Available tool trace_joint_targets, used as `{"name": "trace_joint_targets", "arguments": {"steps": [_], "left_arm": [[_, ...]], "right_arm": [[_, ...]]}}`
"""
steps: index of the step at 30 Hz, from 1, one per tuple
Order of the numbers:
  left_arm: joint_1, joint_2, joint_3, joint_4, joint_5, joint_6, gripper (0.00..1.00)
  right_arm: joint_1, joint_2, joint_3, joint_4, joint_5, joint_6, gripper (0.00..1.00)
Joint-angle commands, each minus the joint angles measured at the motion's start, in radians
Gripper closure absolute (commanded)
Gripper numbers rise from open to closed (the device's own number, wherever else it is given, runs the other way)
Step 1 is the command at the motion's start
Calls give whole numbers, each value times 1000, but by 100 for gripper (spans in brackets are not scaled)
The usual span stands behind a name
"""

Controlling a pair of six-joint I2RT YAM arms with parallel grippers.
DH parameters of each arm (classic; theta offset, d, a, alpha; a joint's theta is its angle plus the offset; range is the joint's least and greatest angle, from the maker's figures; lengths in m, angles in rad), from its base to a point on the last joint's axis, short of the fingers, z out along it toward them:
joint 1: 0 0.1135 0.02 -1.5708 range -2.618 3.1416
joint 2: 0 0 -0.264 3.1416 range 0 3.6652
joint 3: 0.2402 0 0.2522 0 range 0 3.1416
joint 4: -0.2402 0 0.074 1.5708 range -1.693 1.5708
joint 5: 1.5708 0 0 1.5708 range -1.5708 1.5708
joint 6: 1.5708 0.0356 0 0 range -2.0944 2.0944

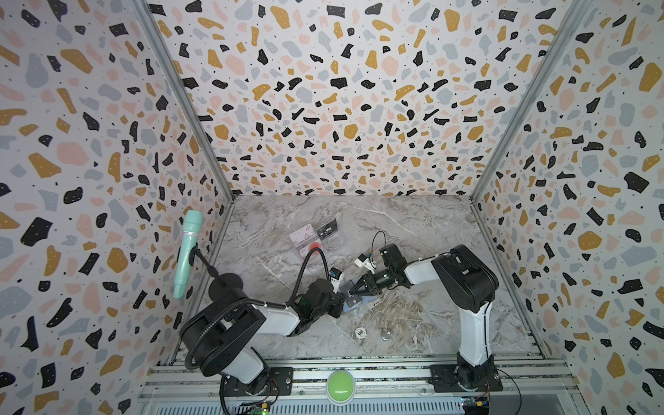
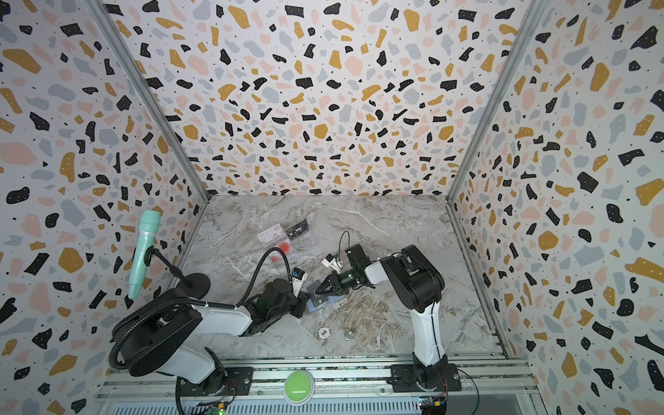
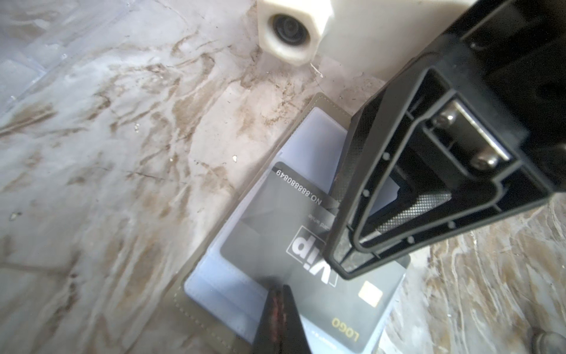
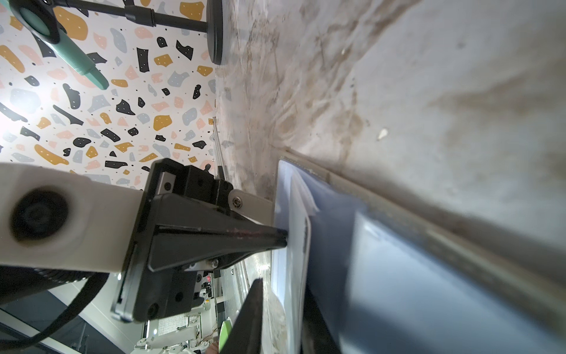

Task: Take the credit cards out of the card holder
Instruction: Take out the credit card from the card slot.

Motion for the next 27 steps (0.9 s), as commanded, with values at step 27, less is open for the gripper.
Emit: {"name": "trace_joint_targets", "arguments": {"steps": [27], "left_arm": [[-3, 17, -20, 108, 57, 4, 98]], "right_arm": [[3, -20, 25, -24, -13, -22, 79]]}}
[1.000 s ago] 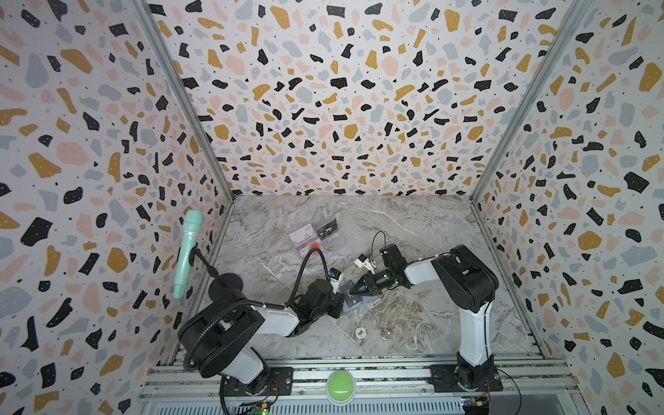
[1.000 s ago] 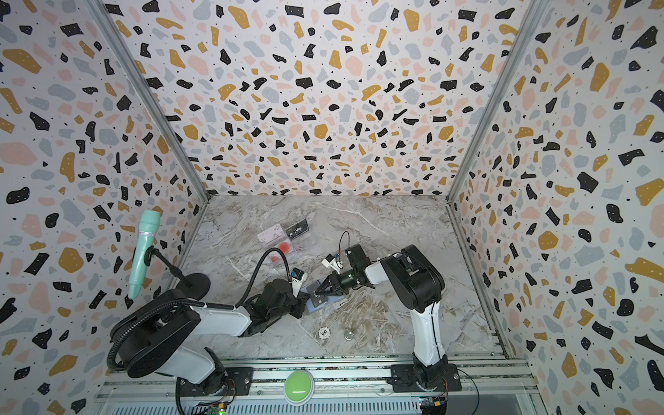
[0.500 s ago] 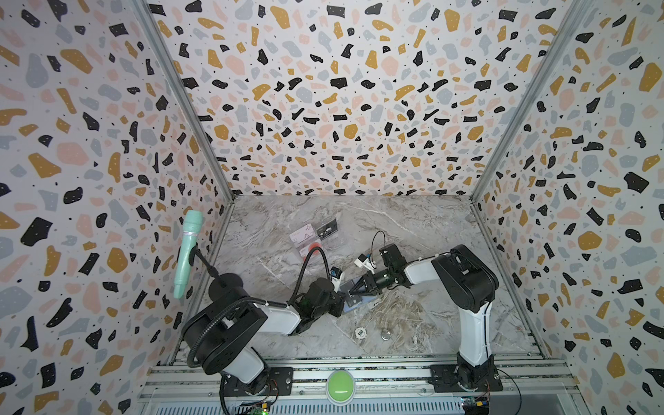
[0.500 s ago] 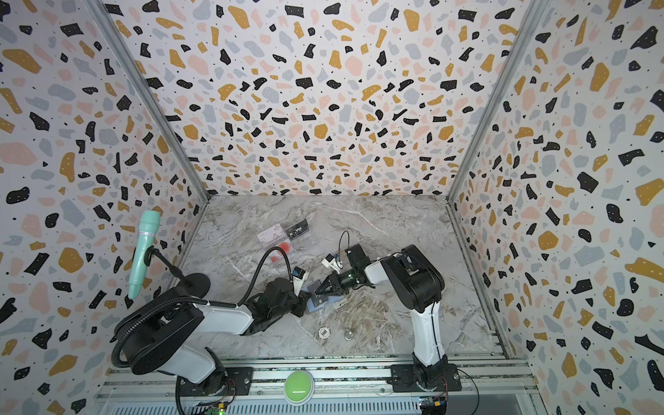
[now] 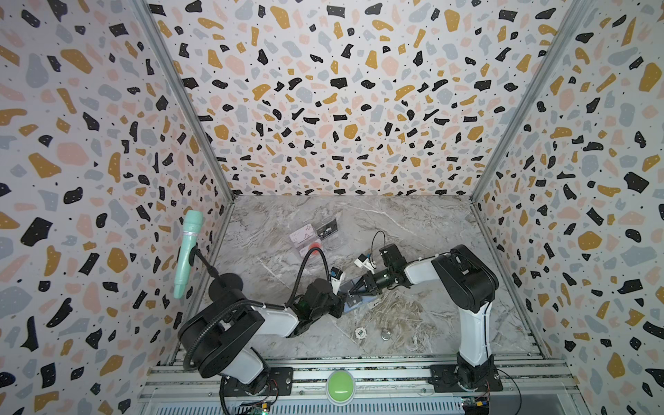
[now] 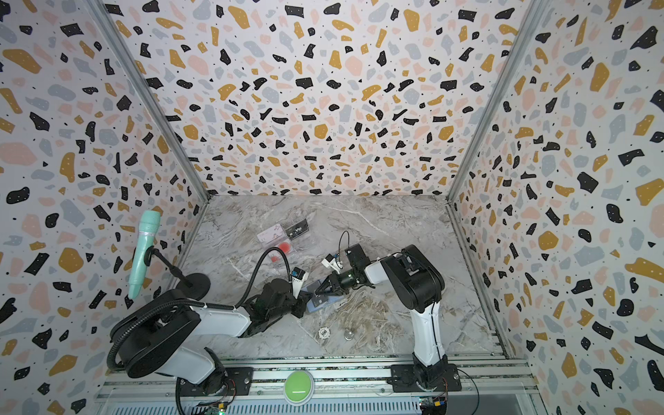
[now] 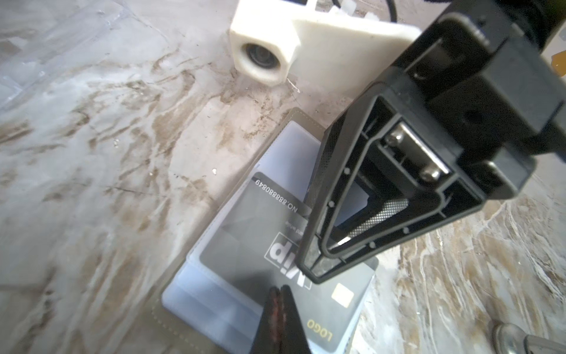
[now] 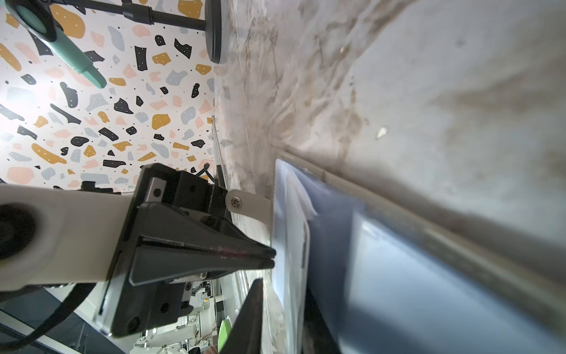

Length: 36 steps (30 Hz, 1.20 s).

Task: Take the credit cards out of the card holder
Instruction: Take out the credit card from the card slot.

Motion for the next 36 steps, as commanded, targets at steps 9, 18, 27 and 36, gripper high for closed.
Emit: {"name": "trace_joint_targets", "arguments": {"steps": [9, 18, 27, 36], "left_arm": [[-3, 56, -21, 19, -10, 17, 100], [-4, 66, -32, -46, -25, 33, 100], [-7, 101, -11, -74, -33, 38, 100], [-9, 101, -9, -86, -39, 39, 100]], "right_arm": [[3, -24, 28, -10, -18, -7, 79], [-17, -71, 57, -58, -16, -28, 79], [-27, -93, 71, -115, -13, -65, 81], [-47, -101, 70, -150, -5, -93, 84]]}}
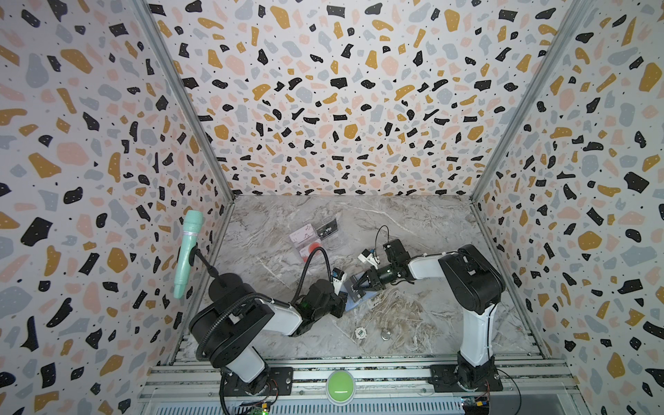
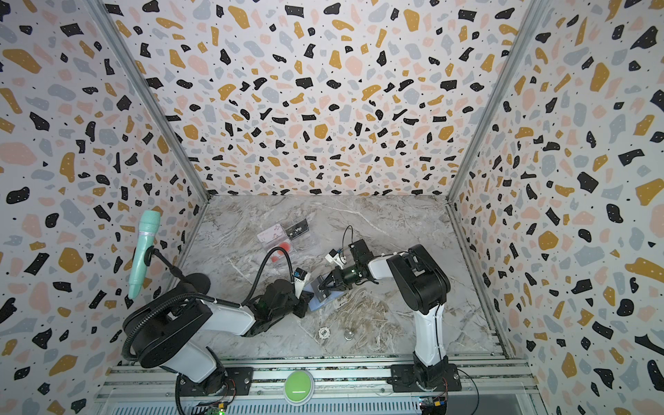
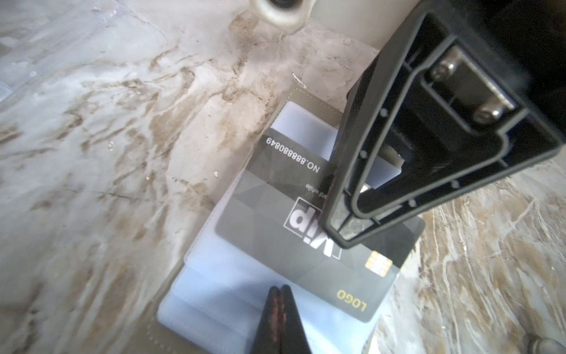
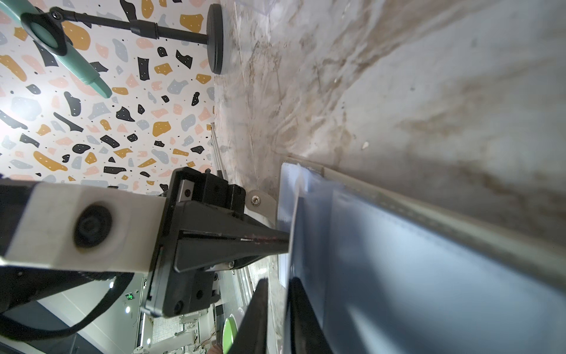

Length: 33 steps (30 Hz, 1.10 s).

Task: Take the credit cards out of the card holder
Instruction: Take out the credit card from the card slot.

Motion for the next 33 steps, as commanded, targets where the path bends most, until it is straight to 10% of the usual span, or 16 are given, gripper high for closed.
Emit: {"name": "trace_joint_targets", "arguments": {"steps": [1, 33], "left_arm": [[-4, 39, -15, -146, -15, 13, 100], [-5, 10, 16, -112, -29, -44, 90]], "right_arm": [[-7, -60, 33, -23, -14, -33, 84], [-90, -246, 7, -190, 272, -175, 100]]}}
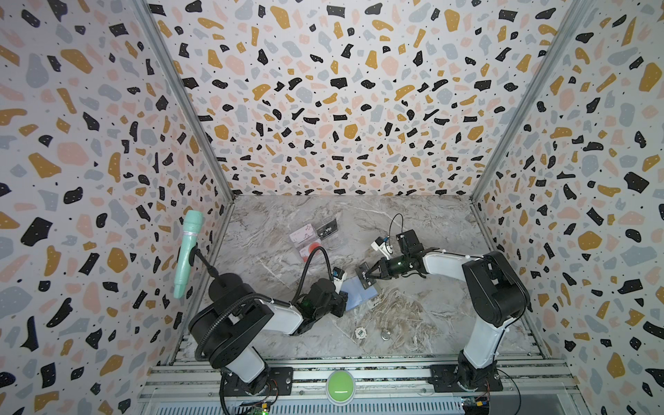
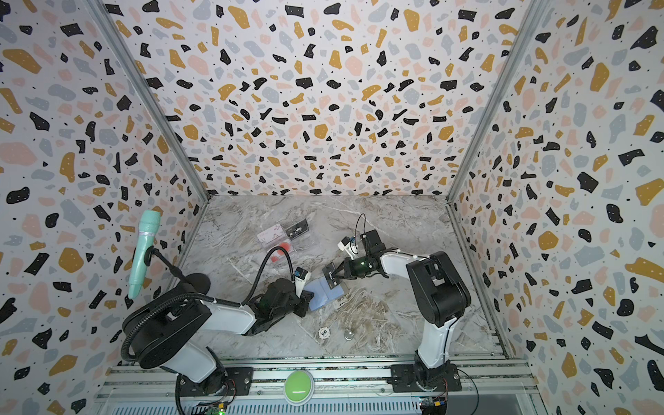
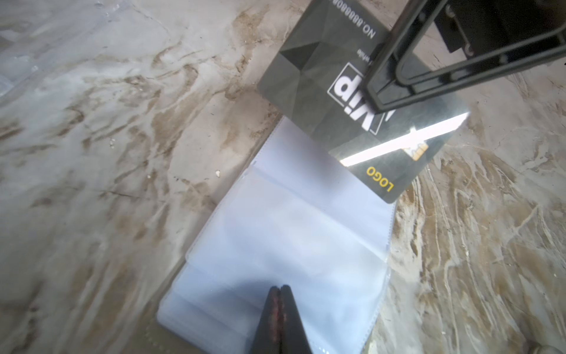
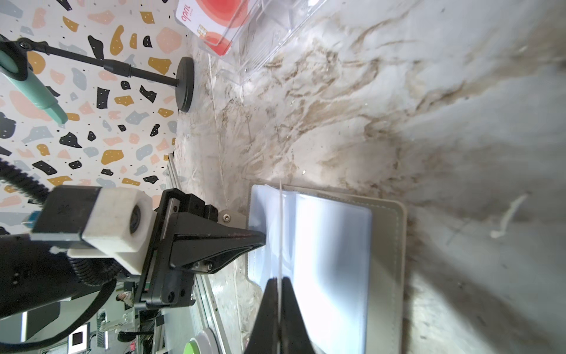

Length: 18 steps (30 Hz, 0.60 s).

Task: Take the credit cards out of the card holder
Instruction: Take out the credit card from the card slot.

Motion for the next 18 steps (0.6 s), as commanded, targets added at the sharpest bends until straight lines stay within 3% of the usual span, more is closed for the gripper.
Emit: {"name": "trace_joint_targets", "arguments": {"steps": [1, 8, 10, 12, 15, 18], "left_arm": [[-4, 10, -3, -66, -16, -20, 89], [-3, -84, -3, -73, -64, -45, 81], [-3, -132, 0, -91, -83, -50, 75], [-1, -200, 12, -118, -93, -49, 62], [0, -298, 37, -143, -66, -28, 42], [10, -381, 52, -111, 19, -24, 35]], "right_arm": [[-5, -74, 2, -18, 55, -24, 100], [-11, -185, -11, -22, 214, -31, 100], [-10, -227, -24, -11, 248, -31, 100], [-12, -277, -47, 22, 260, -31, 100], [-22, -351, -109, 140, 193, -3, 100], [-39, -412, -196, 349, 57, 86, 100]]}}
